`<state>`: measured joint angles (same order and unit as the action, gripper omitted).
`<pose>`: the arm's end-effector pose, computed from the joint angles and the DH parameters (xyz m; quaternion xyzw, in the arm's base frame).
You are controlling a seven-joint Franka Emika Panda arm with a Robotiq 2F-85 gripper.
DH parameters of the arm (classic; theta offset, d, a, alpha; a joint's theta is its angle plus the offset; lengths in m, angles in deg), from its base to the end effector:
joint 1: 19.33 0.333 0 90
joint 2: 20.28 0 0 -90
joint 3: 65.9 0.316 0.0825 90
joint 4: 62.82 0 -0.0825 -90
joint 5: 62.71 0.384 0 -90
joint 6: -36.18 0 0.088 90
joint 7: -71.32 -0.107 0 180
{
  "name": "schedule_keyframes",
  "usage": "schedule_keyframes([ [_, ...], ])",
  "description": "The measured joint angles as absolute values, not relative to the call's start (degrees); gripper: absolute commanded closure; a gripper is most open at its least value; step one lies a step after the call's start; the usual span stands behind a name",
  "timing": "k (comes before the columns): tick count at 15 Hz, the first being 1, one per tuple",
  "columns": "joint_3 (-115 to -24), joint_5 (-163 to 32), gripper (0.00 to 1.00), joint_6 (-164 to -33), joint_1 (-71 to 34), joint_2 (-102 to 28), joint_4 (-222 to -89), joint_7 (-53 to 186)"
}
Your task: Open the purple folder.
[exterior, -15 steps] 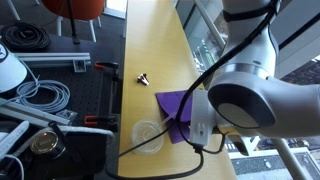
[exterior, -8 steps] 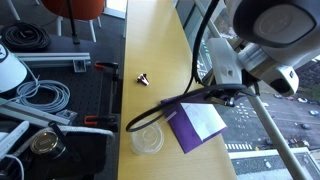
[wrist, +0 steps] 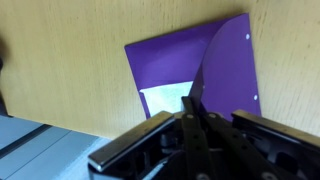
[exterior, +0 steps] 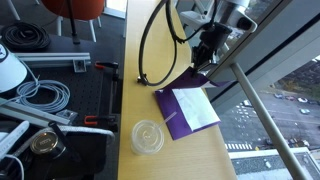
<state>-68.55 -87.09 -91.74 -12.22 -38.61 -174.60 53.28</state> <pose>0.6092 0.0361 0.3149 0.9849 0.0176 0.0145 0.1717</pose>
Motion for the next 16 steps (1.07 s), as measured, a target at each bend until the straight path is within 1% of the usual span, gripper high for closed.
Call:
schedule_keyframes([
  [4, -68.53, -102.89, 1.0, -89.34, -5.38, -38.77, -177.73, 39.96],
  [7, -68.13, -112.64, 1.0, -84.88, -2.73, -38.75, -178.05, 33.95],
  [11, -67.55, -122.53, 1.0, -78.74, -2.7, -38.4, -178.02, 30.0],
  [16, -67.53, -130.33, 1.0, -74.44, -5.79, -38.15, -178.17, 25.99],
])
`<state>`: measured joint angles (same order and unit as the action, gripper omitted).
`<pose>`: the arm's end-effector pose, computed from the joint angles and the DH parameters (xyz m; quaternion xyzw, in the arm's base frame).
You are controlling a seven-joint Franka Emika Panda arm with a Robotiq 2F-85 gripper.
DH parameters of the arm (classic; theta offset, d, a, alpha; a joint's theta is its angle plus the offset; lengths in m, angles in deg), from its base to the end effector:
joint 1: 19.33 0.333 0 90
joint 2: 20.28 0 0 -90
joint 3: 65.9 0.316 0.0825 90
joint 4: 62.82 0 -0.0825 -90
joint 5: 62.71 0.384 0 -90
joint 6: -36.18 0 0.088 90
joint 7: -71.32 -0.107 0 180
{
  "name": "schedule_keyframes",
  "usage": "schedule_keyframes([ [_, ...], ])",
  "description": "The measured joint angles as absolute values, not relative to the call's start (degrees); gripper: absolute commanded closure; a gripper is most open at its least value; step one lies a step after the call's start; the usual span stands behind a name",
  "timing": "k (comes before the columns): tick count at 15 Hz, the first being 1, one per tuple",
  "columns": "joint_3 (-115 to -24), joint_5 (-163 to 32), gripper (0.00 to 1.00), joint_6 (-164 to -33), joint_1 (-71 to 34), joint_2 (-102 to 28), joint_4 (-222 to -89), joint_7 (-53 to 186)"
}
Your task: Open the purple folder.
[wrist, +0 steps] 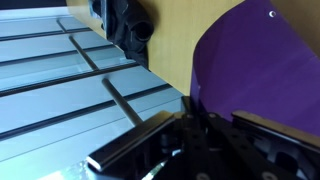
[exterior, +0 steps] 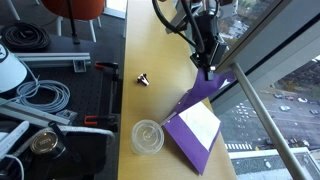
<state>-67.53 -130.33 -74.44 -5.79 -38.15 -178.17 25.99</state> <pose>0.5819 0.0579 0.3048 0.8627 0.0480 0.0843 0.4962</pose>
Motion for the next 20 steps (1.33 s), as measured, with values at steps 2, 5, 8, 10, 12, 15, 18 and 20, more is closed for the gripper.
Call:
schedule_keyframes([
  [2, -67.5, -132.58, 1.0, -73.19, -7.0, -38.14, -178.42, 23.61],
  [5, -67.09, -134.66, 1.0, -72.2, -7.84, -38.16, -179.34, 19.91],
  [8, -64.15, -135.8, 1.0, -70.82, -7.37, -38.97, -180.34, 16.19],
  [10, -61.74, -136.13, 1.0, -70.14, -6.08, -40.56, -180.23, 14.09],
  [12, -59.62, -136.61, 1.0, -69.15, -4.31, -42.72, -179.7, 12.25],
  [15, -57.86, -137.14, 1.0, -68.38, -2.08, -46.58, -177.97, 10.52],
  [18, -57.33, -137.9, 1.0, -68.37, -0.97, -50.08, -175.83, 9.88],
  [20, -56.9, -137.9, 1.0, -68.37, -0.65, -51.86, -174.3, 9.88],
])
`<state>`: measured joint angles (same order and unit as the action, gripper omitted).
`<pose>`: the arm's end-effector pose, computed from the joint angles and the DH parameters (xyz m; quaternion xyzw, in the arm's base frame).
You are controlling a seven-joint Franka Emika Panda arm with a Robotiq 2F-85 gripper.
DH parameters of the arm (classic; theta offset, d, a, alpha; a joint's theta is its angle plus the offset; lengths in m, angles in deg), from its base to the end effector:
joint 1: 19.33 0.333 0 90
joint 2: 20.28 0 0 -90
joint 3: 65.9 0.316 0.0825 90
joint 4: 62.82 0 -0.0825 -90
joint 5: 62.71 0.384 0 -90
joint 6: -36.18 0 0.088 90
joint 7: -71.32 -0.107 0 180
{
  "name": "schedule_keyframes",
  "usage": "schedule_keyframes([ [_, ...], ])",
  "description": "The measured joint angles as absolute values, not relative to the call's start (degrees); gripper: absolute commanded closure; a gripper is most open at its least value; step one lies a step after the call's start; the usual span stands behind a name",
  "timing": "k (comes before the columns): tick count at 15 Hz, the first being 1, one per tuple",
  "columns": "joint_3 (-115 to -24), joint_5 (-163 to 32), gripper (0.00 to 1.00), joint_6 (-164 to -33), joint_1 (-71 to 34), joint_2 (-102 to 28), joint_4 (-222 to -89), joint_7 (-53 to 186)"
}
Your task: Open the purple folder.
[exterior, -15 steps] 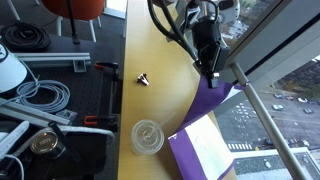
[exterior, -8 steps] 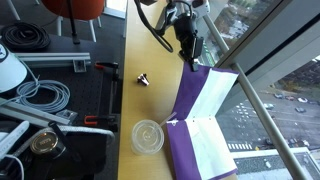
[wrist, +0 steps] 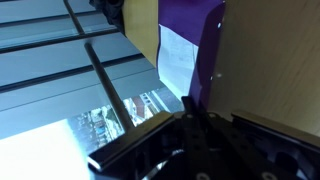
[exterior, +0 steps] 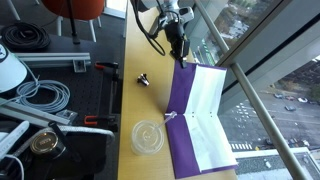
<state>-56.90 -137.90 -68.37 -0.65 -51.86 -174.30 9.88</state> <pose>0.5533 0.1985 0.1968 0.8382 0.1005 0.1539 0.5135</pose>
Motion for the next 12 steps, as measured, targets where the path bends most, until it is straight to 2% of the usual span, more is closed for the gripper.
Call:
schedule_keyframes([
  [12, -52.11, -136.7, 1.0, -68.53, 2.51, -55.34, -168.84, 9.82],
])
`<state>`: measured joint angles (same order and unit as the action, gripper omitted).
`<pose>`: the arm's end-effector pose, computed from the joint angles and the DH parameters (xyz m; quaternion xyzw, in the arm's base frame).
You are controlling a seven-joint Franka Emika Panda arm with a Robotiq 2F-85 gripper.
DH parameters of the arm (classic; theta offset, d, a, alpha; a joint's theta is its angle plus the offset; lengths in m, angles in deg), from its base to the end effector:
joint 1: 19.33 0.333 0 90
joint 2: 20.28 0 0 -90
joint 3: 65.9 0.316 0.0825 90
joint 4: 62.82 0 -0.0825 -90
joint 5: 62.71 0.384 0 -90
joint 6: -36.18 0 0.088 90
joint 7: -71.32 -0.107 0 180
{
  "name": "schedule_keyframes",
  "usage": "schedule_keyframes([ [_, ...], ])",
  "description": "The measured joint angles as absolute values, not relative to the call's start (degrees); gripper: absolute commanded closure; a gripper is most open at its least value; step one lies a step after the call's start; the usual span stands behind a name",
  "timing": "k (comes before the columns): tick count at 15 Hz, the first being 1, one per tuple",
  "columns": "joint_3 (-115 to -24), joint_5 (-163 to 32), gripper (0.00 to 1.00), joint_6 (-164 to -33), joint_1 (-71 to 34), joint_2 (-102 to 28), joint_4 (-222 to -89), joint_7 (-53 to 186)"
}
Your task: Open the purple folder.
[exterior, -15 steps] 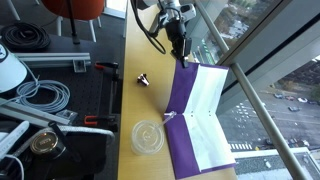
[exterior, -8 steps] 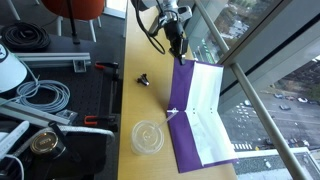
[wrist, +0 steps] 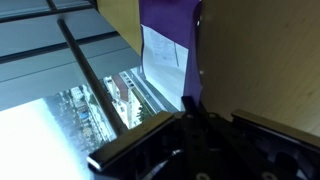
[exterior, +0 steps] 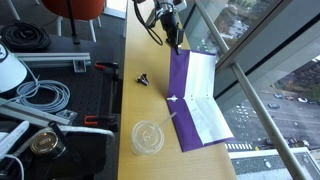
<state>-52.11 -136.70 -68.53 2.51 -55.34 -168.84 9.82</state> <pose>0.5426 0.2838 0.1948 0.8524 0.1350 0.1841 0.4704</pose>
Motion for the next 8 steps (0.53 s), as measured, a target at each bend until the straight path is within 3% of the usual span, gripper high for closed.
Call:
schedule_keyframes([
  [8, -50.76, -130.57, 1.0, -68.53, 5.37, -55.57, -168.3, 8.2],
])
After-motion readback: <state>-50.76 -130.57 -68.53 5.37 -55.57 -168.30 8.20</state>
